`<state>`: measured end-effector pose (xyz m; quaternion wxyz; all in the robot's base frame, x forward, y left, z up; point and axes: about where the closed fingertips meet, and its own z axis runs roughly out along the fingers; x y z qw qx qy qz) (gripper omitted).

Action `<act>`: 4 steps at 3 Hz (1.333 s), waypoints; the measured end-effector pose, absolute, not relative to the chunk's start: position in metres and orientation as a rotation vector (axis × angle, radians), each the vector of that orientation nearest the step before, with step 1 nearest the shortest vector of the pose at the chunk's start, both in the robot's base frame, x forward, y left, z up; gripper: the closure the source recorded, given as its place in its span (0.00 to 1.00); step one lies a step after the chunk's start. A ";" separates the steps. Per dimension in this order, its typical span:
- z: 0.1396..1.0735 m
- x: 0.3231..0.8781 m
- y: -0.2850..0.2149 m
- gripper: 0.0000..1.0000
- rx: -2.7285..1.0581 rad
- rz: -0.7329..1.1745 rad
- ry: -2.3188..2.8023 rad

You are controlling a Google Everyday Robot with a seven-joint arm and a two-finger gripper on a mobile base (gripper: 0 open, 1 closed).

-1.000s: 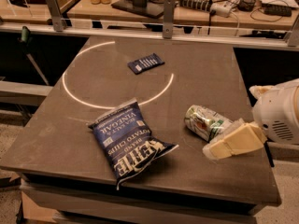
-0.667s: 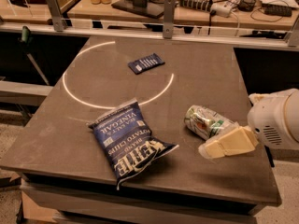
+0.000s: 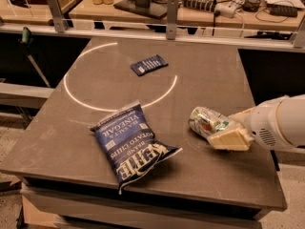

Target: Move 7up can near rxbar blueberry

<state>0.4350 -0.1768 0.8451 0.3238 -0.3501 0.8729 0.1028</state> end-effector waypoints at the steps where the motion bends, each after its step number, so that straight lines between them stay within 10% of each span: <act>1: 0.840 0.445 -0.172 0.72 -0.962 0.303 2.283; 2: 0.841 0.445 -0.171 0.96 -0.964 0.304 2.283; 4: 0.903 0.551 -0.165 1.00 -0.870 0.195 2.142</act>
Offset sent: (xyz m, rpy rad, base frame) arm 0.1018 0.0135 0.0587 0.1604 -0.2331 -0.0463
